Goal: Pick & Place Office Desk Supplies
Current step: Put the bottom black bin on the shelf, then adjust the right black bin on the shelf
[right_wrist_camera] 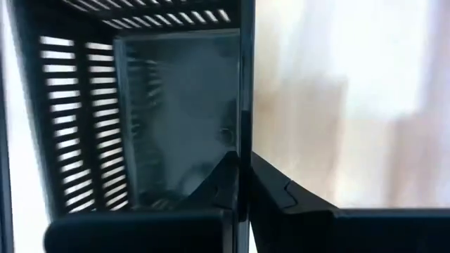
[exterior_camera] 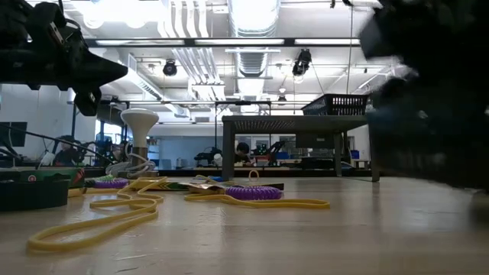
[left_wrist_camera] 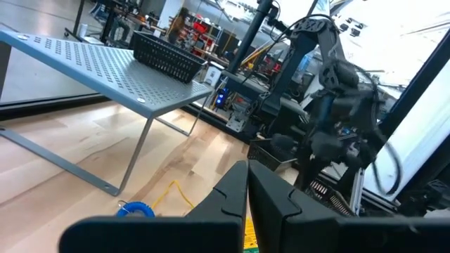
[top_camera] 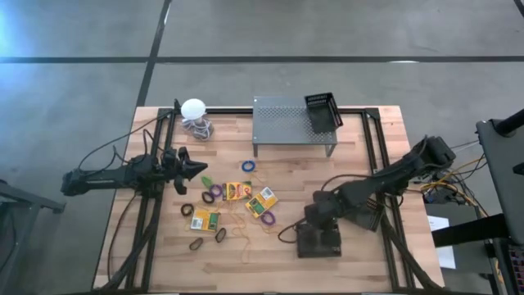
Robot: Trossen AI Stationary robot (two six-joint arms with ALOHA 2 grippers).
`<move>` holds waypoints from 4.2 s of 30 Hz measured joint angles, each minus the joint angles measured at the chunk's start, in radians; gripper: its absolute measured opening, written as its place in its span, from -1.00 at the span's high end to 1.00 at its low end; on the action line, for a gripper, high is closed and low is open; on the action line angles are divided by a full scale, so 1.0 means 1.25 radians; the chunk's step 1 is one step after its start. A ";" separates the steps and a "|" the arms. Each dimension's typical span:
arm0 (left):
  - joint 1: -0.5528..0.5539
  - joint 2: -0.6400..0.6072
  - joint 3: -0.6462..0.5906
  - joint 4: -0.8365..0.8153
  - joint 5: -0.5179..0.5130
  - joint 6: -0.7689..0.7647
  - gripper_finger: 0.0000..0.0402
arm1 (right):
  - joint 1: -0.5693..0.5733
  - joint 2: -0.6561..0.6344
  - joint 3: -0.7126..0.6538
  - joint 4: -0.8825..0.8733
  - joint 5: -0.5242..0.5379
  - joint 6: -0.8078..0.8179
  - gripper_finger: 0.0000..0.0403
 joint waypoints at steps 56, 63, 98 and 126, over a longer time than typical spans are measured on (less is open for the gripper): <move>0.001 0.004 0.000 0.021 -0.042 -0.023 0.90 | -0.771 0.497 1.025 -0.382 0.196 -0.866 0.32; 0.001 0.004 0.000 0.018 -0.042 -0.023 0.90 | -0.743 0.461 1.065 -0.405 0.229 -0.816 0.13; 0.001 0.004 0.000 0.015 -0.043 -0.020 0.90 | -0.653 0.356 0.752 -0.319 0.173 -0.695 0.76; 0.000 0.004 0.000 0.014 -0.057 -0.022 0.90 | -0.611 0.272 0.731 -0.305 0.166 -0.648 0.76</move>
